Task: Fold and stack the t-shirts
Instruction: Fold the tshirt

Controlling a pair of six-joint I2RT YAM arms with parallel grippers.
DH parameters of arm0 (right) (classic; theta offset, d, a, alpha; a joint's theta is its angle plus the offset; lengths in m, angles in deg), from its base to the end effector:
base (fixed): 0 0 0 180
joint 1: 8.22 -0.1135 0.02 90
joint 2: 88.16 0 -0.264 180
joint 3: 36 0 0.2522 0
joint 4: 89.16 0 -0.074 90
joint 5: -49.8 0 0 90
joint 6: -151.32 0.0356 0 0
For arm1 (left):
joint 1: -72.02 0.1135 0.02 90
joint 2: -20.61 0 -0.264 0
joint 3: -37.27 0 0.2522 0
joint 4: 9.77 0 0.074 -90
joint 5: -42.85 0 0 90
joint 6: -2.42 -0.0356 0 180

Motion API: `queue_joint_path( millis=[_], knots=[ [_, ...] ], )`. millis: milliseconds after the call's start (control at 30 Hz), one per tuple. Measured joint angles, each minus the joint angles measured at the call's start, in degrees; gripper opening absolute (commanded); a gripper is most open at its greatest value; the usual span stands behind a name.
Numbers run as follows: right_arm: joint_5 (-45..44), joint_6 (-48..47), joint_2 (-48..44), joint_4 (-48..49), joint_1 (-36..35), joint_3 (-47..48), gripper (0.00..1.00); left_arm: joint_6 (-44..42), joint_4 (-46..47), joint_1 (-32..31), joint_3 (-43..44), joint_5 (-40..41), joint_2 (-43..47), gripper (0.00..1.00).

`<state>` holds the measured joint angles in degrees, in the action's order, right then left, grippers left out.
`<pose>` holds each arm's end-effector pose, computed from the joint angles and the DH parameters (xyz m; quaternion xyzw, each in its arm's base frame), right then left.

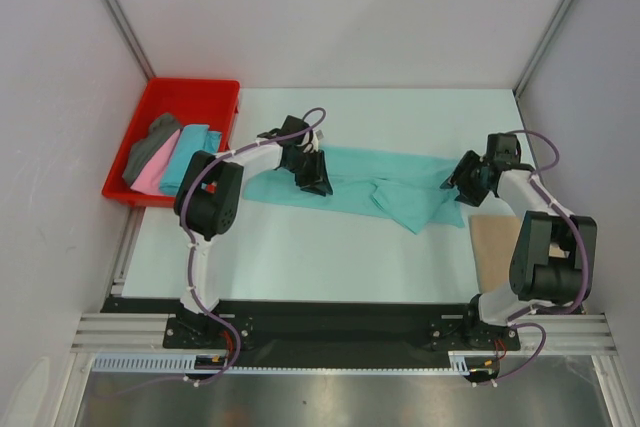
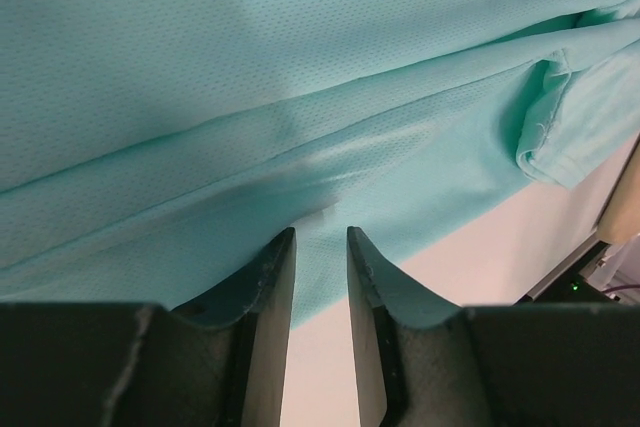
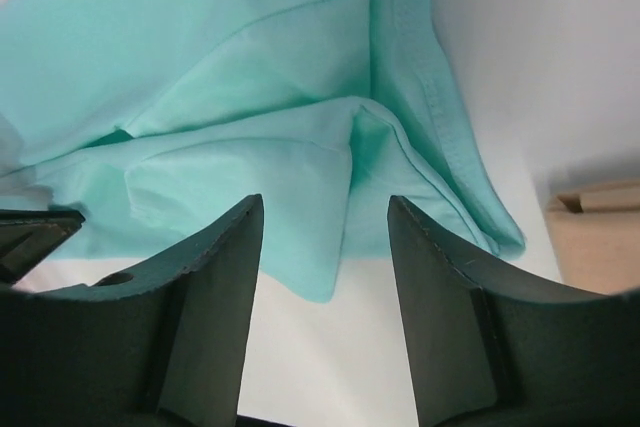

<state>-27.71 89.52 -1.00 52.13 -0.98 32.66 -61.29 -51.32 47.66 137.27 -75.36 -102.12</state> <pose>0.3035 -0.0308 0.2057 0.2610 0.9177 0.1537 0.2569 0.3949 -0.1973 0.1432 0.0383 0.9463 -0.3071 0.0935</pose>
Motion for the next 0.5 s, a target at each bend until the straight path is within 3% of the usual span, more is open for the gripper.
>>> queue_joint_path(
  millis=[500],
  knots=[
    [4.39, 0.24, 6.32, 3.02, -2.01, 1.07, 0.41, -0.92, -1.14, 0.66, -0.11, 0.72, 0.50, 0.33]
  ],
)
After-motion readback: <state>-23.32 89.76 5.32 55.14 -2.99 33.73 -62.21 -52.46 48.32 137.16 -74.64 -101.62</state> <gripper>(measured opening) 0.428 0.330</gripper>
